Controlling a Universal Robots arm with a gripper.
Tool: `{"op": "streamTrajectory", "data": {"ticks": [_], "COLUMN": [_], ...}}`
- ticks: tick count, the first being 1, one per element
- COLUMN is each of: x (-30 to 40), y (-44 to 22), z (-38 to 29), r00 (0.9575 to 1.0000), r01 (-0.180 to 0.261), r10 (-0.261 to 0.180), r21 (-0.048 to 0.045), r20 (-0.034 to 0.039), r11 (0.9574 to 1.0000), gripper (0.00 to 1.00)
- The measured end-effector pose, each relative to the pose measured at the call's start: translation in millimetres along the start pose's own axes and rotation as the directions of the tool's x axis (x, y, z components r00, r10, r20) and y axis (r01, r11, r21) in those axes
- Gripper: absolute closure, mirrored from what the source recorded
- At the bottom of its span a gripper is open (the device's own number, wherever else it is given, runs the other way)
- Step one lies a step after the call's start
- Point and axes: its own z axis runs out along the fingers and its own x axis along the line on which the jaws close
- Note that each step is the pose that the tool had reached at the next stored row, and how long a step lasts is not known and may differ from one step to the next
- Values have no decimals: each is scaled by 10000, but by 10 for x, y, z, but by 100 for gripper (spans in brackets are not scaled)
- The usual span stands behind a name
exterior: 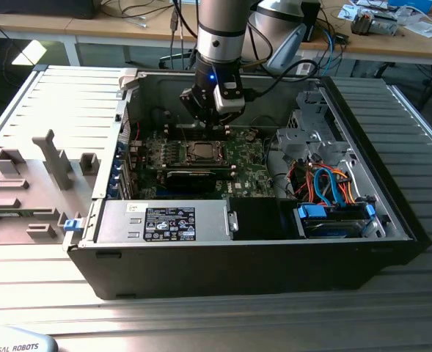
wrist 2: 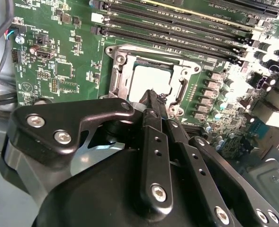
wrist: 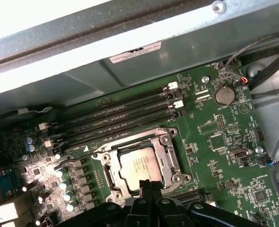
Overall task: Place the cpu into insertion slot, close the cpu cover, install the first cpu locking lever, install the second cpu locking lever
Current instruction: 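Install the first cpu locking lever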
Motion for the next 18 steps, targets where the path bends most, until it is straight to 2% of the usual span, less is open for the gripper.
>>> {"op": "streamTrajectory", "data": {"ticks": [18], "x": [0], "y": [0], "z": [0], "r00": [9975], "r01": [713], "r10": [-713], "r21": [25], "r20": [20], "r11": [9975], "gripper": [89]}}
